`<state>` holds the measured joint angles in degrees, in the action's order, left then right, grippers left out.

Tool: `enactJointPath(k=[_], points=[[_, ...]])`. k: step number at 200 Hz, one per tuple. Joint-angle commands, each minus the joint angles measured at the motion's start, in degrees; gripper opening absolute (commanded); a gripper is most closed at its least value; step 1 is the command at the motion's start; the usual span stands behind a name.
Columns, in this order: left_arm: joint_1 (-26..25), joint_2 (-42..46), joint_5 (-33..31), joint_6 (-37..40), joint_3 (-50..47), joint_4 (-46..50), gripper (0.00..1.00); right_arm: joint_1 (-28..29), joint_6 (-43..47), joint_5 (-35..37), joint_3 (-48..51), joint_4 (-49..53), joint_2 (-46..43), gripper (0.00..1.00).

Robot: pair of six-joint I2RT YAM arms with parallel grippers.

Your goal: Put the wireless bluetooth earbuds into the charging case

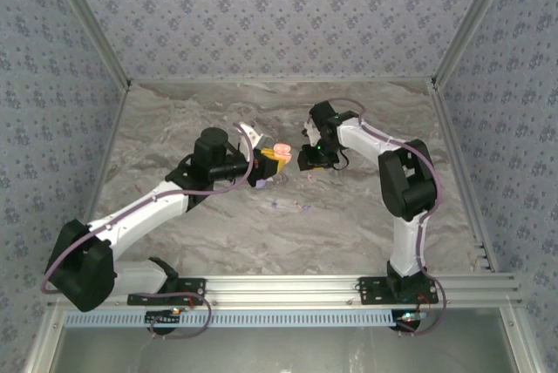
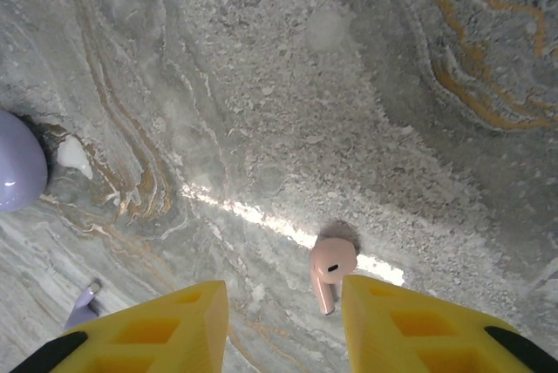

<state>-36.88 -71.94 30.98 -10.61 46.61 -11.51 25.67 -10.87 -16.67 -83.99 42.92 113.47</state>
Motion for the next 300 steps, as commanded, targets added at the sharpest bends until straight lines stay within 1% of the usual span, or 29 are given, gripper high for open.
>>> enactJointPath(k=[1, 47, 78, 191, 300], points=[[-0.5, 1.8, -0.1, 0.2, 0.0, 0.0, 0.14, 0.9, 0.5, 3.3, -2.3, 4.2, 2.2, 0.42], [-0.5, 1.8, 0.0, 0.4, 0.1, 0.4, 0.14, 1.6, 0.9, 4.6, -4.0, 5.5, 3.8, 0.43], [-0.5, 1.8, 0.0, 0.6, 0.2, 0.7, 0.14, 1.9, 1.2, 4.9, -4.8, 6.3, 5.0, 0.41], [-0.5, 1.2, 0.1, 0.6, 0.4, 0.7, 0.14, 2.5, 1.0, 6.2, -6.0, 6.7, 7.2, 0.41], [-0.5, 1.3, 0.1, 0.5, 0.4, 1.2, 0.14, 2.6, 0.5, 6.9, -6.8, 7.0, 9.7, 0.38]])
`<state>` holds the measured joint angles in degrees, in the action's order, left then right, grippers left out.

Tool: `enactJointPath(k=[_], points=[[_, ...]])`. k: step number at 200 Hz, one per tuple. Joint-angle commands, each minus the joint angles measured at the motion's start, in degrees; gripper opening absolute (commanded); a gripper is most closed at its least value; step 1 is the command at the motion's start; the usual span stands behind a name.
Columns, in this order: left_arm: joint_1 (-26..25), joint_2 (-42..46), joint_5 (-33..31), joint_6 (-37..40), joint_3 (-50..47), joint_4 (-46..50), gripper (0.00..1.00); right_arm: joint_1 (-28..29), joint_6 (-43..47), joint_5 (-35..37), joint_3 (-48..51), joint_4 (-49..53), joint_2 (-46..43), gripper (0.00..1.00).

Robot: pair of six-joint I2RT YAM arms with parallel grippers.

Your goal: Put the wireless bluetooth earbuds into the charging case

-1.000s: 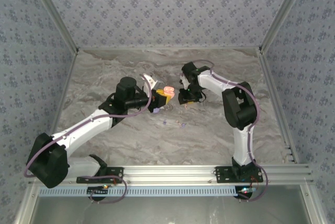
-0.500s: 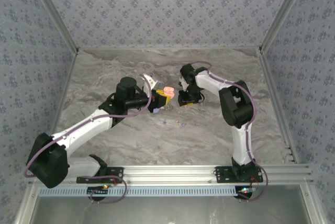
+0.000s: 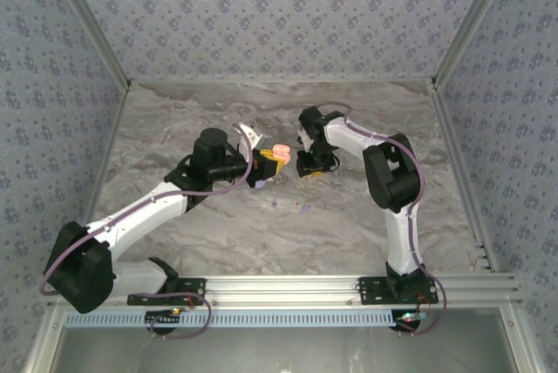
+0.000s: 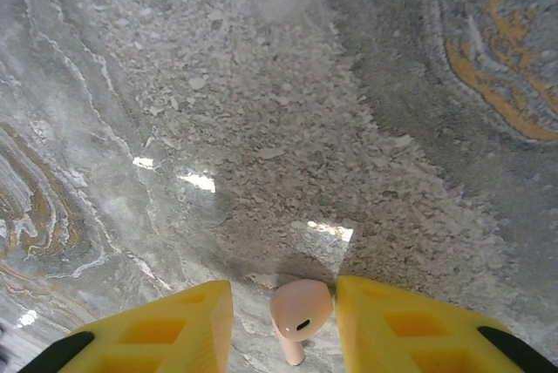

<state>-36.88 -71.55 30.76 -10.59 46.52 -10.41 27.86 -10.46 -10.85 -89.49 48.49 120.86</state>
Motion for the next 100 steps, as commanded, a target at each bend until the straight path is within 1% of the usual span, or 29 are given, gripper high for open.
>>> enactJointPath(k=[1, 30, 61, 100], points=[[-0.5, 0.9, 0.3, 0.5, 0.5, 0.1, 0.13, 0.4, 0.1, 1.1, -1.3, 1.5, 2.4, 0.38], [-0.5, 0.9, 0.3, 0.6, 0.5, 0.3, 0.13, 0.5, -0.1, 1.5, -0.8, 1.6, 2.5, 0.32], [-0.5, 0.9, 0.4, 0.5, 0.4, 0.2, 0.13, 0.3, -0.5, 1.7, -0.2, 1.3, 2.2, 0.24], [-0.6, 1.0, 0.4, 0.6, 0.4, 0.6, 0.14, -1.1, -2.1, 0.4, 1.6, -0.5, 0.5, 0.21]])
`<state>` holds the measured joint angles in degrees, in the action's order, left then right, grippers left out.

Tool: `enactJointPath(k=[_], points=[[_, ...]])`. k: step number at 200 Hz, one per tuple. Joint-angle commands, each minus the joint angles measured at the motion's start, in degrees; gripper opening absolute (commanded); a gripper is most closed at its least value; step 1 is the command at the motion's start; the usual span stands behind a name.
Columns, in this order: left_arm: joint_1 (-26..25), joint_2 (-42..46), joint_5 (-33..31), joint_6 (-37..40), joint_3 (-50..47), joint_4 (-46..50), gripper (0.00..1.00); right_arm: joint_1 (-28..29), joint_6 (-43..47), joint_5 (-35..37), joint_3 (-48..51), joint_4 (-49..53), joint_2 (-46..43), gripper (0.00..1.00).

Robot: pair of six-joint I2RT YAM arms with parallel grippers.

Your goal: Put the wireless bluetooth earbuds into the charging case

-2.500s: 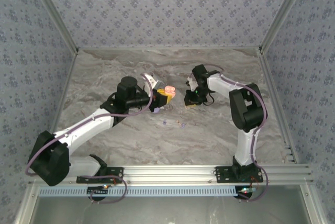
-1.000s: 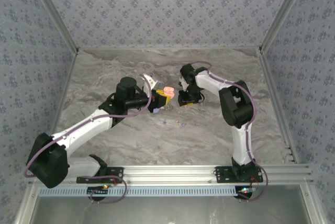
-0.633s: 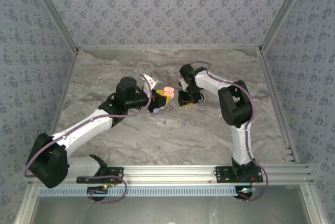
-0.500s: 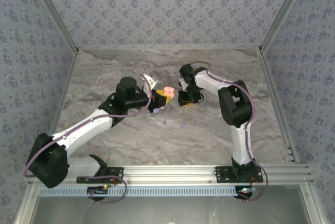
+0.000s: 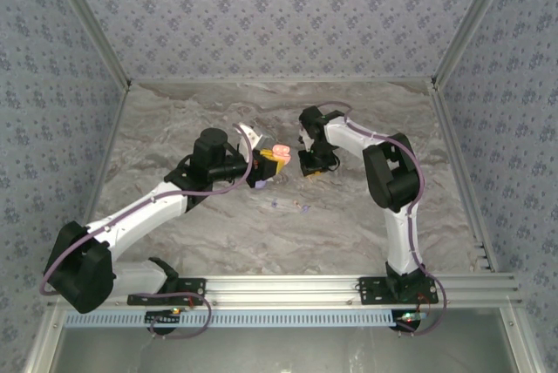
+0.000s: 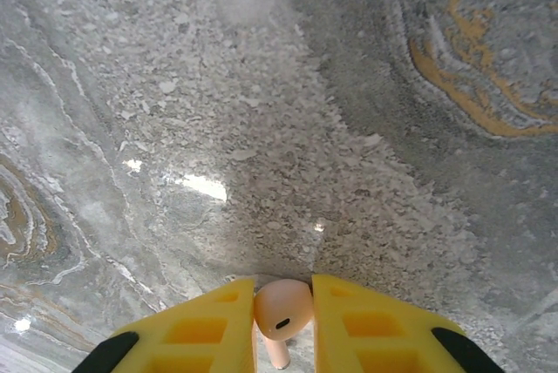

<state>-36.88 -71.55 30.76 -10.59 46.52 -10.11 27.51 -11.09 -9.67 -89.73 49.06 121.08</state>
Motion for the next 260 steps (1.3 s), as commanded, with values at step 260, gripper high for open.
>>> enactJointPath(k=[260], points=[[-3.1, -13.1, -12.5, -12.7, -3.3, -14.7, 0.14, -15.8, -14.6, -29.1, 29.0, -34.2, -30.2, 0.21]])
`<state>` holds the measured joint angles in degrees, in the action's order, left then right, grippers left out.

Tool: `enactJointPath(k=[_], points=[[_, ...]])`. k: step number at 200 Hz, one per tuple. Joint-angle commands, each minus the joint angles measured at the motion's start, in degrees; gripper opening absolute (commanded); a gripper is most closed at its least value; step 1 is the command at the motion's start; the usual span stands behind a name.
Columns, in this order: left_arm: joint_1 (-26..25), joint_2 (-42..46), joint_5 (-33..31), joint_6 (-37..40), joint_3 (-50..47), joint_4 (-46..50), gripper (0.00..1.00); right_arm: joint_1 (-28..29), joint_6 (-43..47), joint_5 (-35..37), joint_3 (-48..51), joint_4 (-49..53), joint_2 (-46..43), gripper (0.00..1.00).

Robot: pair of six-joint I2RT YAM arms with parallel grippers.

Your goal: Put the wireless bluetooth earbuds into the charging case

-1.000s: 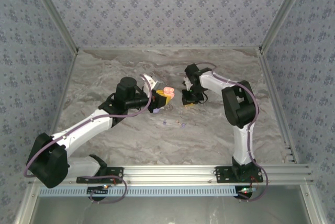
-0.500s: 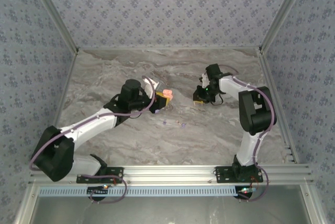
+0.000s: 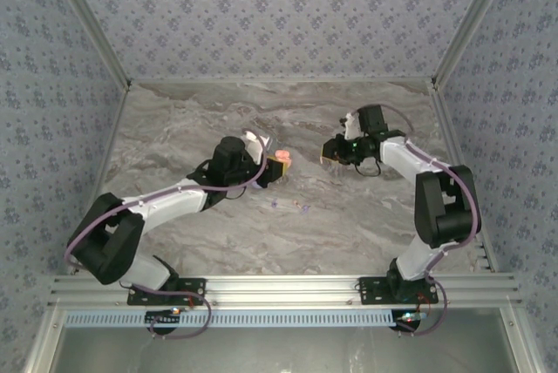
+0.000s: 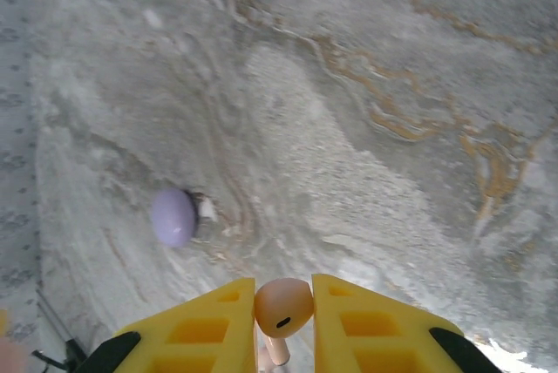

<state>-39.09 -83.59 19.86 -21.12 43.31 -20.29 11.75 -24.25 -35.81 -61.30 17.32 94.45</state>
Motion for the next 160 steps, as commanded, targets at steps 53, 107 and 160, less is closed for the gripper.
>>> enactJointPath(k=[53, 107, 160], points=[[-1.6, -3.1, -1.4, -4.1, 0.3, -8.1, 0.14, 0.6, -2.5, -4.0, -0.1, -2.8, -9.3, 0.21], [-1.6, -3.2, 0.7, -4.6, 0.2, -11.8, 0.14, 2.4, -2.7, -4.1, -2.6, -2.1, -13.1, 0.22], [-1.8, -2.7, 2.1, -5.3, 0.1, -14.5, 0.14, 3.8, -3.3, -4.4, -5.1, -1.8, -14.9, 0.22]])
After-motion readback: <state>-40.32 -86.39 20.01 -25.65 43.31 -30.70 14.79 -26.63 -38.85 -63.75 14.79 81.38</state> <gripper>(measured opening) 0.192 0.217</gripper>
